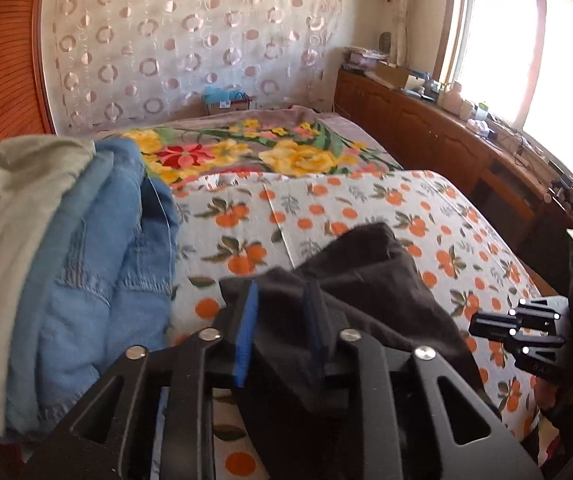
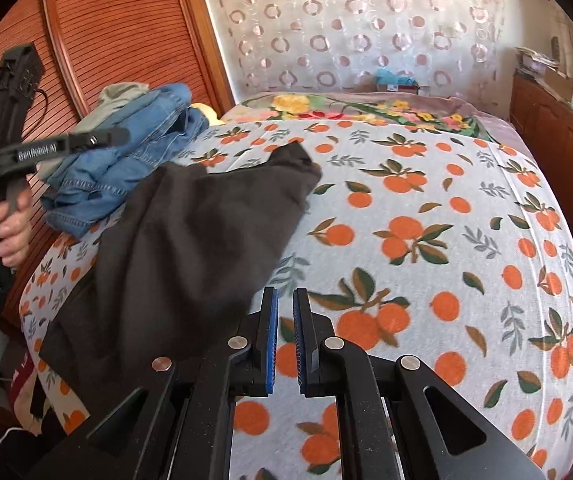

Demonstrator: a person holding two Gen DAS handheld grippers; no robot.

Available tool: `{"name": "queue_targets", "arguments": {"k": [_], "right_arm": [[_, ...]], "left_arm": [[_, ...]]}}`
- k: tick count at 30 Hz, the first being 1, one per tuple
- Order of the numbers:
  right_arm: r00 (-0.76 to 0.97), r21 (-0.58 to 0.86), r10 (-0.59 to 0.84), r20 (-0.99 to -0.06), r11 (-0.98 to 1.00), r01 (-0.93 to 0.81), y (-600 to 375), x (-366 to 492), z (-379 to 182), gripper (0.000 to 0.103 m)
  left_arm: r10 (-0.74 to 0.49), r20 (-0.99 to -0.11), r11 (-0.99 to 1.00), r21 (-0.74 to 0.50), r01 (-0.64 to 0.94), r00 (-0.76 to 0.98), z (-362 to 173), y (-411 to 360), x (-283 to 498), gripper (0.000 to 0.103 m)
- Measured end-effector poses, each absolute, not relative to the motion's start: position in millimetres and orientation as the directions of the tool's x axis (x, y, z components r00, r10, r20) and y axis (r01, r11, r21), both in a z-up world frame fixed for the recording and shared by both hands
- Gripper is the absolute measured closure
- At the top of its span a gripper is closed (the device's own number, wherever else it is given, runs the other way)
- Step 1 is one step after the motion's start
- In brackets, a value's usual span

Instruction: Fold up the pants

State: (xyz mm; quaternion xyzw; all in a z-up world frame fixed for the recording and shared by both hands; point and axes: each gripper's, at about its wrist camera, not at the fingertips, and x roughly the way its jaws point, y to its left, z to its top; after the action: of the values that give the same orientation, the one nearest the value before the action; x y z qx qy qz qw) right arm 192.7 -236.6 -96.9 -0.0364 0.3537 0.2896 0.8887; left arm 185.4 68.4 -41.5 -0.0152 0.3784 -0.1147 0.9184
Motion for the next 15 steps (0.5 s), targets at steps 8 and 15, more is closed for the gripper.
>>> {"name": "queue_targets", "arguments": {"k": [8,15], "right_arm": [[0.576,0.143,0.509,-0.639,0.815,-0.562,-227.8,170.0,-95.0,0.093],[0.566,0.121,0.519,-0.641,0.797,-0.592,-215.9,139.7,-97.6,0.077]], "left_arm": [[-0.223,-0.701,0.972,-0.110,0.205,0.677,-56.1,67.0,146.1,0.054],[-0.223,-0.728,0.971,-0.106,0.214,0.648,-76.8,62.7,106.2,0.054]]}}
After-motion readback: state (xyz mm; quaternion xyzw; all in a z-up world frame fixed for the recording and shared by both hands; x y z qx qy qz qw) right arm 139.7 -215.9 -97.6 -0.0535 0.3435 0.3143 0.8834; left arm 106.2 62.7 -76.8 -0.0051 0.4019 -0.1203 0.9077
